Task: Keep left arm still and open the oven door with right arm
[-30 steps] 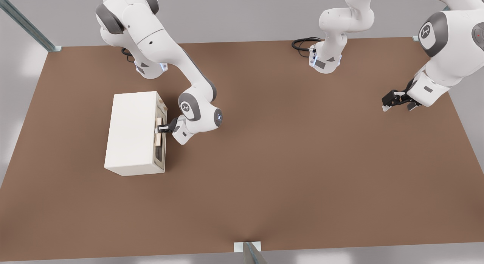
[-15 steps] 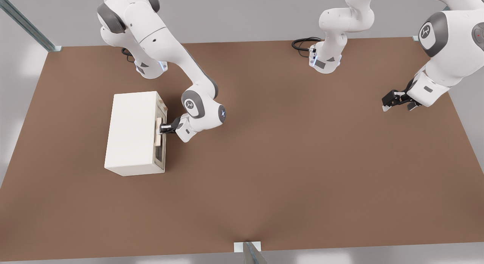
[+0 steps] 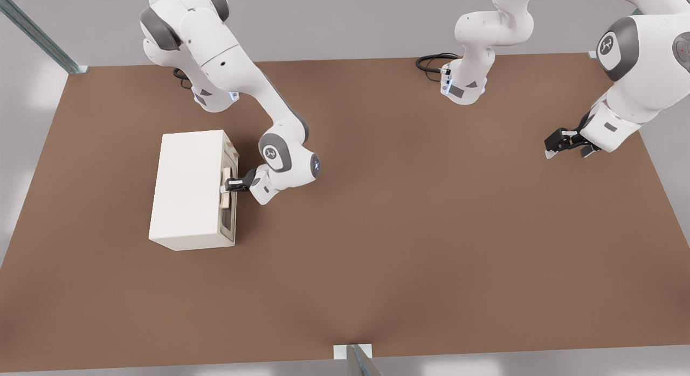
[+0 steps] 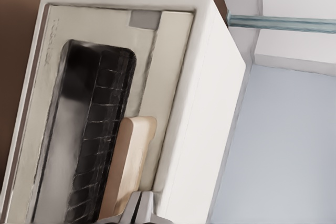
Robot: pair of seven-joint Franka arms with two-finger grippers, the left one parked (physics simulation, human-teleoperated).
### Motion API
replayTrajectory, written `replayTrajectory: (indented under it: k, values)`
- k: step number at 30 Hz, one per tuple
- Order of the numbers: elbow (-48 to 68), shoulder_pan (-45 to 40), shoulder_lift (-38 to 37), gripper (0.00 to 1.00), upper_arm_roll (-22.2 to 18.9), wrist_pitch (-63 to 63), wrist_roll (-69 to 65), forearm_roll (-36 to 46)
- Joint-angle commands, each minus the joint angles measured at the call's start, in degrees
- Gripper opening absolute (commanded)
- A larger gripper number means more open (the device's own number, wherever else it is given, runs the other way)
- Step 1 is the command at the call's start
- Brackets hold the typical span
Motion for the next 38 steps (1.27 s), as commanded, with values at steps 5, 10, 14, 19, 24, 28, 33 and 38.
replayTrajectory:
  k: [5,10,14,19,24,28,33,38]
  values:
    - [0.1,0.3,0.1,0.00,0.0,0.1,2.4,0.0]
    - [1.8,1.9,0.1,0.00,3.2,2.2,8.0,3.2]
    - [12.8,-0.9,-1.3,0.00,4.8,2.4,5.8,17.6]
    - [19.7,-16.3,-14.6,0.44,1.0,0.2,-25.8,49.8]
    - [26.4,-16.6,-16.1,1.00,-8.0,-6.9,-44.1,50.2]
    - [29.9,-16.6,-15.9,1.00,-12.6,-5.4,-47.8,51.2]
    - [30.8,-16.5,-15.9,1.00,-13.3,-5.1,-48.4,49.7]
    - [30.8,-16.5,-15.9,1.00,-13.3,-5.1,-48.3,49.3]
